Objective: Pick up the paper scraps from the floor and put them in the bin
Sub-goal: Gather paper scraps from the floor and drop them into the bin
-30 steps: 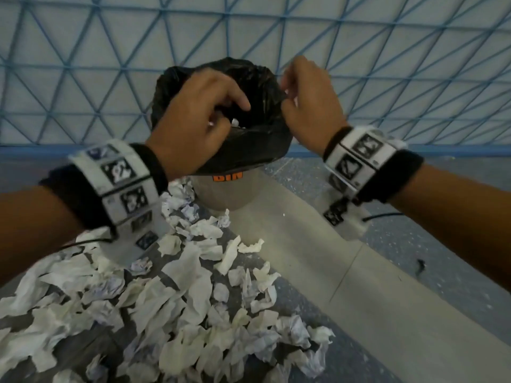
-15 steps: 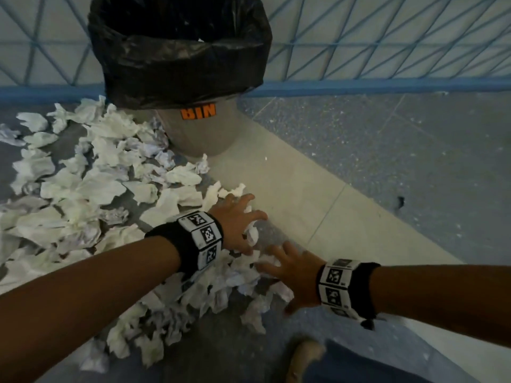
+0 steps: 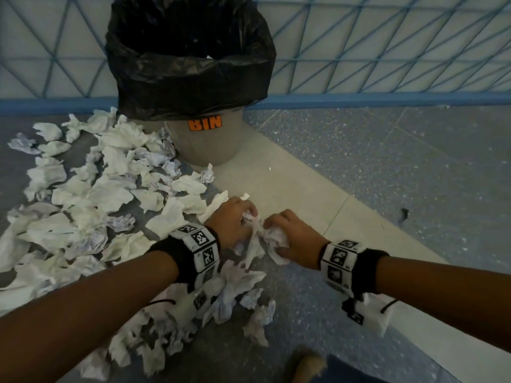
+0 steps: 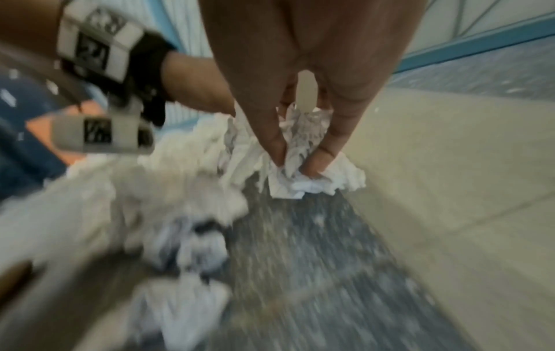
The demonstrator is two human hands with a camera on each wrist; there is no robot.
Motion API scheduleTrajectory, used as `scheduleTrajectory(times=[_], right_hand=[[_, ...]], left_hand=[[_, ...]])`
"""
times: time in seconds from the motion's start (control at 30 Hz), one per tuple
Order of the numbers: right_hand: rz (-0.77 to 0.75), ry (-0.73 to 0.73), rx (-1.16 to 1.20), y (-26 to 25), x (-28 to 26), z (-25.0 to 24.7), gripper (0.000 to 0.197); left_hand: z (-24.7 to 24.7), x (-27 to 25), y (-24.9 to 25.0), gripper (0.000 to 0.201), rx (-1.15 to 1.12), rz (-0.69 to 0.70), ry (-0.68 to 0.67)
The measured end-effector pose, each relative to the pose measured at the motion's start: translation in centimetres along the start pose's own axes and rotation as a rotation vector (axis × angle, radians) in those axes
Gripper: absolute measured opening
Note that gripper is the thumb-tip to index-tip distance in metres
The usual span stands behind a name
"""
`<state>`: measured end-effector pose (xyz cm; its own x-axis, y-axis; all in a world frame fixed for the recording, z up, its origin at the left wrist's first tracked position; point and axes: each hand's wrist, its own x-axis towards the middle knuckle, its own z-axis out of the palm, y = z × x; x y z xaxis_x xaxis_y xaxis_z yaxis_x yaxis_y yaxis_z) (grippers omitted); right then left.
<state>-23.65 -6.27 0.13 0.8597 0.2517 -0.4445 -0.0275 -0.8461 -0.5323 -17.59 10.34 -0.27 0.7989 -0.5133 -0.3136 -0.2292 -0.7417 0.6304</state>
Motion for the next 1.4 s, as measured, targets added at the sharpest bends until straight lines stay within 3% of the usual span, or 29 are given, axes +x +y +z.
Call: scheduleTrajectory(times=[0.17, 0.33, 0.43, 0.53, 0.6, 0.73, 0.83, 0.9, 1.0, 1.07, 1.13, 1.2, 1.27, 1.33, 1.4], right_hand=[[-0.205, 0.440, 0.344, -4.2, -0.3, -7.6, 0.047], [-0.481, 0.764, 0.410, -10.6, 2.2, -16.9, 0.044], [-0.537, 0.916, 0.247, -13.8, 5.7, -21.0, 0.041], [-0.433, 0.919, 0.116, -16.2, 9.2, -22.8, 0.045], [-0.312, 0.829, 0.021, -16.8, 11.1, -23.2, 0.046], [-0.125, 0.566, -0.178, -17.3, 12.2, -23.7, 0.042], [-0.150, 0.602, -0.171, -17.6, 11.4, -23.7, 0.038], [-0.200, 0.720, -0.169, -17.5, 10.7, -22.9, 0.034], [-0.426, 0.914, -0.158, -16.9, 8.2, -19.9, 0.025], [-0.586, 0.896, -0.115, -15.8, 5.6, -16.6, 0.018], [-0.632, 0.739, -0.146, -13.7, 3.5, -12.5, 0.015], [-0.540, 0.486, -0.262, -10.9, 3.2, -8.4, 0.017], [-0.337, 0.239, -0.369, -8.4, 4.4, -5.1, 0.027], [-0.099, 0.042, -0.341, -6.9, 6.7, -2.8, 0.048], [0.062, -0.073, -0.273, -6.7, 9.1, -1.0, 0.073]], left_hand=[[-9.1, -2.5, 3.4, 0.031, -0.168, 0.172, 0.292], [-19.3, -2.8, 6.6, 0.033, -0.047, 0.406, 0.657], [-23.8, -0.1, 7.0, 0.034, -0.001, 0.373, 0.835], [-25.8, 3.3, 6.6, 0.028, 0.015, 0.272, 0.882], [-26.0, 5.3, 6.1, 0.034, 0.037, 0.169, 0.818], [-26.0, 7.0, 5.0, 0.052, 0.060, -0.043, 0.551], [-26.0, 6.1, 4.9, 0.050, 0.152, -0.057, 0.564], [-25.2, 4.5, 5.2, 0.047, 0.097, 0.043, 0.635], [-22.3, 0.8, 5.2, 0.040, 0.108, 0.359, 0.749], [-20.0, -2.0, 3.9, 0.037, 0.215, 0.533, 0.706], [-17.5, -3.7, 1.2, 0.036, 0.350, 0.577, 0.607], [-15.1, -4.3, -2.2, 0.035, 0.507, 0.499, 0.443], [-13.2, -3.9, -5.6, 0.039, 0.584, 0.282, 0.162], [-12.0, -2.3, -7.9, 0.056, 0.576, 0.029, -0.104], [-11.2, -0.2, -9.0, 0.075, 0.511, -0.100, -0.184]])
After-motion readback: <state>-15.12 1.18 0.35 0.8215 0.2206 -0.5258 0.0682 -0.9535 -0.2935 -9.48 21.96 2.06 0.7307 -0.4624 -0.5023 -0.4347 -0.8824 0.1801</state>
